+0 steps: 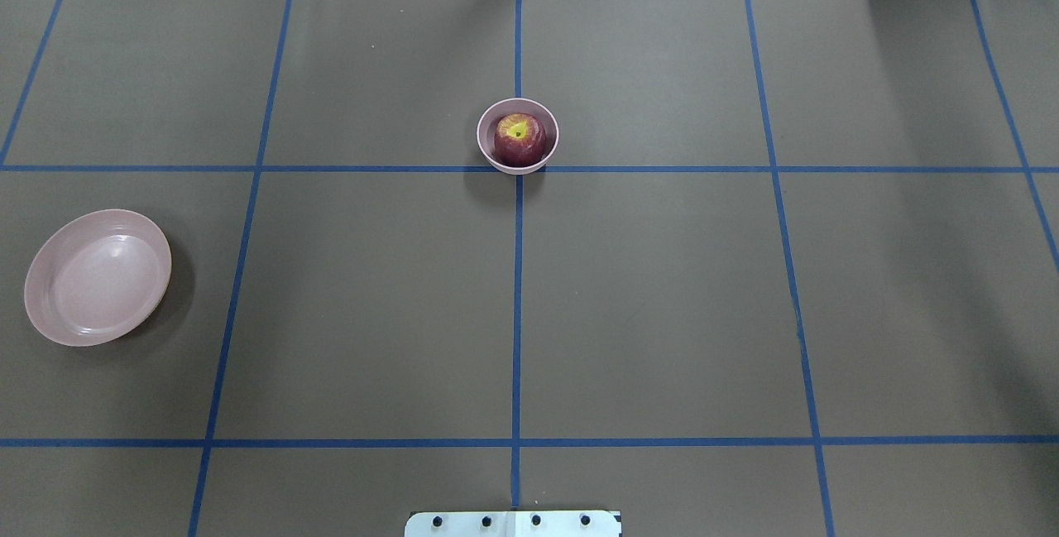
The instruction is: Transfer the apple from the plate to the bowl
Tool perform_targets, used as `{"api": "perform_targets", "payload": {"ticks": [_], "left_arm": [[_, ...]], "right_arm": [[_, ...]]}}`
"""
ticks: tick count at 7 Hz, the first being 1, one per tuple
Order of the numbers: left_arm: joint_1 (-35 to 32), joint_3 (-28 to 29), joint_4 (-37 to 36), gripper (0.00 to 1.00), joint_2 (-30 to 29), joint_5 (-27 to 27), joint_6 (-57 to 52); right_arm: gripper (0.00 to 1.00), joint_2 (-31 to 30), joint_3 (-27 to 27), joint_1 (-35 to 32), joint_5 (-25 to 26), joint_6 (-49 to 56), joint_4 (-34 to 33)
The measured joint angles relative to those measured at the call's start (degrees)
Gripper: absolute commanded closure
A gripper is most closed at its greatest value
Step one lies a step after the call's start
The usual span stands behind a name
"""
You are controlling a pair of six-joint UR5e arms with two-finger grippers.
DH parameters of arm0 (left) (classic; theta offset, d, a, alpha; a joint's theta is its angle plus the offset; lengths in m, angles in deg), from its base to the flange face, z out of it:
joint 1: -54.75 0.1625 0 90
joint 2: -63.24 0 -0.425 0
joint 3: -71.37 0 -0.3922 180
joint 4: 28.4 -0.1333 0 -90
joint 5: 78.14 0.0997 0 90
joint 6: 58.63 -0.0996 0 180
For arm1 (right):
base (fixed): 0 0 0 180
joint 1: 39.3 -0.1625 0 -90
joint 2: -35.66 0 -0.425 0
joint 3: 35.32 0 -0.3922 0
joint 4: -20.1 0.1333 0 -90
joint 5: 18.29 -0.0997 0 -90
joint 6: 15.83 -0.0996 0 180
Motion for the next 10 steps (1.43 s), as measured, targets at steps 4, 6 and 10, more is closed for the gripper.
{"api": "perform_targets", "payload": {"ticks": [4, 6, 10], "left_arm": [[-0.6, -0.2, 0.5, 0.02, 0.2, 0.1, 0.1], [-0.5, -0.2, 0.6, 0.02, 0.1, 0.0, 0.0], [-0.7, -1.9, 1.0, 0.02, 0.0, 0.0, 0.1]], "right_arm": [[0.0, 0.9, -0.1, -0.7, 3.1, 4.0, -2.5], [0.0, 1.2, -0.4, -0.7, 3.8, 4.1, -2.4], [0.0, 1.5, -0.9, -0.7, 4.4, 4.3, -2.3]]}}
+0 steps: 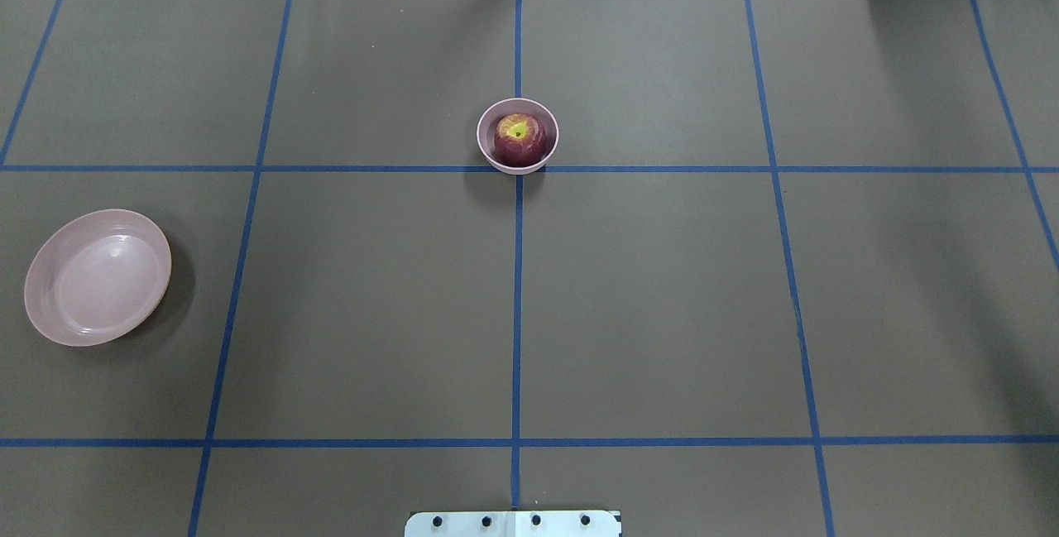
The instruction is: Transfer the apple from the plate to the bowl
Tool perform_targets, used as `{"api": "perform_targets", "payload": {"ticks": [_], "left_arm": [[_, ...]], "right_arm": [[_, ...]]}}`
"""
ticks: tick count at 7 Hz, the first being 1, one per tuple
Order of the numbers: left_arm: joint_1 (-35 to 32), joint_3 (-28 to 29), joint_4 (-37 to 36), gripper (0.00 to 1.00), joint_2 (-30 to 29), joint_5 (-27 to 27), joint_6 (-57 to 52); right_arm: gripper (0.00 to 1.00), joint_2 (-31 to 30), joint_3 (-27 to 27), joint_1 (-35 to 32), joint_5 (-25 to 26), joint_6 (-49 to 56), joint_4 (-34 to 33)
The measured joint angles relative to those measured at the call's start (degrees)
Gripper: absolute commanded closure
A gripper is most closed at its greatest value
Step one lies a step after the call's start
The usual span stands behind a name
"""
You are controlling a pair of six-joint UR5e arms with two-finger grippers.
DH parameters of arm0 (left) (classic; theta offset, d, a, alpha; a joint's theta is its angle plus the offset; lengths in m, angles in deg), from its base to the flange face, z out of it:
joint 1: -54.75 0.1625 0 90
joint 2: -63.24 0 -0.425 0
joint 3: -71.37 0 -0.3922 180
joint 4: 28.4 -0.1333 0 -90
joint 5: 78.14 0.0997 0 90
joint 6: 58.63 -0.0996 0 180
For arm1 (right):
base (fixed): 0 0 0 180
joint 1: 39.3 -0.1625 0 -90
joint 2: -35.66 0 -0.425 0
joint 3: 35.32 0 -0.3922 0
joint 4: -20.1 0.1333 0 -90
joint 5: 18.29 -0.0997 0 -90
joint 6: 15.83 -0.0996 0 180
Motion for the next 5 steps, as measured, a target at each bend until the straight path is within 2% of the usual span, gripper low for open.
{"api": "perform_targets", "payload": {"ticks": [5], "left_arm": [[-0.1, -0.5, 0.1, 0.02, 0.1, 0.3, -0.2]], "right_arm": [[0.0, 2.0, -0.8, 0.8, 0.0, 0.0, 0.3]]}}
